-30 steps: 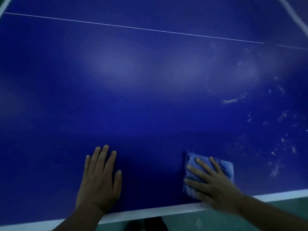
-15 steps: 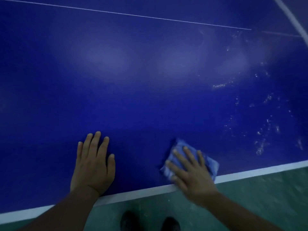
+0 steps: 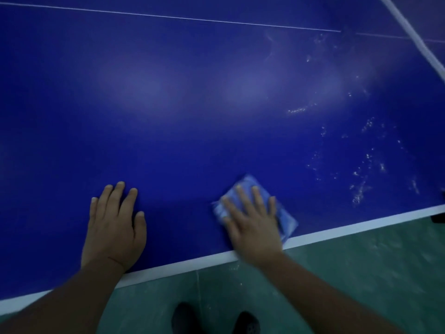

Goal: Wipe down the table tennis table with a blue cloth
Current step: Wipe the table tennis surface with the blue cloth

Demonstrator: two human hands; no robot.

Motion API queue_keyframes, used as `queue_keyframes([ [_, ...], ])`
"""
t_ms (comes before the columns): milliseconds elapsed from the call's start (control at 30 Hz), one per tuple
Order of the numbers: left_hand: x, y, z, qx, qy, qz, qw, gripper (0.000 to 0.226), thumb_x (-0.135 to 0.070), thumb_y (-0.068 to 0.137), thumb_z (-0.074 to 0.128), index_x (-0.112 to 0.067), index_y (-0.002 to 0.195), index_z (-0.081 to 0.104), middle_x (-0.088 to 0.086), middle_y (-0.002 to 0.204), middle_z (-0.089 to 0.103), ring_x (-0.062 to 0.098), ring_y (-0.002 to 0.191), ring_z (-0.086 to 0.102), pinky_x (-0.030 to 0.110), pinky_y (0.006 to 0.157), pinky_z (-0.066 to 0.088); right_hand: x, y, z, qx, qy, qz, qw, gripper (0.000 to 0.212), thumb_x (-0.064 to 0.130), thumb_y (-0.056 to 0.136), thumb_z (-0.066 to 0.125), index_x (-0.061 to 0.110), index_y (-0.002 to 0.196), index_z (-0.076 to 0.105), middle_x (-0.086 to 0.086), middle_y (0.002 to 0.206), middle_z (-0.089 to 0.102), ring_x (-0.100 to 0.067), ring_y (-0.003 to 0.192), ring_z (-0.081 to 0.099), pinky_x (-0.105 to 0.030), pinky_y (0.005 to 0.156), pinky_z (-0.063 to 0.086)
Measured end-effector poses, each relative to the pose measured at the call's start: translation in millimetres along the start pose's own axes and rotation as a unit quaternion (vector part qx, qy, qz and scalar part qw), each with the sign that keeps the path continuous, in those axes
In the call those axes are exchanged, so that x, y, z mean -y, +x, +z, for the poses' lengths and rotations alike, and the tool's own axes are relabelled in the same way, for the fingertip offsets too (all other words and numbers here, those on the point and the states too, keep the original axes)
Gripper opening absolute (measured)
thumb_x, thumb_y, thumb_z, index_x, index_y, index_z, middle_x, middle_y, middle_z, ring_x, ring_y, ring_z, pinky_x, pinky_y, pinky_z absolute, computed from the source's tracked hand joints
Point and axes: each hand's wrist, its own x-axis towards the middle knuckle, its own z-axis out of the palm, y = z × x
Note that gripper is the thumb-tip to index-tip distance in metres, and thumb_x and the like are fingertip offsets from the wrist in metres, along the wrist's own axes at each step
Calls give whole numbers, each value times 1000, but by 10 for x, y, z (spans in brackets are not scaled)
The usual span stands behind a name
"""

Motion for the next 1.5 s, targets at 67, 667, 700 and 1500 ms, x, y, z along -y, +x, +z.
queue_keyframes([
  [67, -7, 6, 12, -7, 9, 3, 1000, 66, -40, 93, 25, -1, 141, 48, 21, 152, 38, 36, 145, 24, 55, 120, 15, -647, 84, -145, 8, -35, 127, 991, 51, 45, 104, 22, 40, 154, 26, -1, 166, 15, -34, 151, 10, -67, 115, 11],
  [667, -1025, -352, 239, 27, 3, 60, 998, 66, -46, 94, 26, -14, 149, 42, 10, 159, 31, 30, 150, 20, 57, 121, 9, -1517, 27, -361, 5, 44, 335, 941, 54, 58, 101, 14, 48, 154, 16, 7, 167, 2, -26, 153, -2, -64, 118, -1],
  [700, -1042, -345, 266, 33, 15, 68, 997, 65, -47, 94, 26, -15, 150, 42, 10, 159, 31, 30, 150, 18, 56, 121, 8, -1635, 63, -416, -4, 66, 385, 921, 55, 58, 101, 12, 46, 155, 15, 6, 167, 0, -27, 153, -4, -64, 117, -2],
  [1500, -1025, -284, 301, 102, 34, 45, 993, 65, -47, 94, 18, -21, 149, 41, 5, 161, 23, 26, 151, 10, 57, 121, 8, -128, 1121, -109, -12, 61, 2, 998, 50, 48, 103, 22, 39, 152, 29, 2, 165, 16, -31, 152, 2, -63, 115, -9],
])
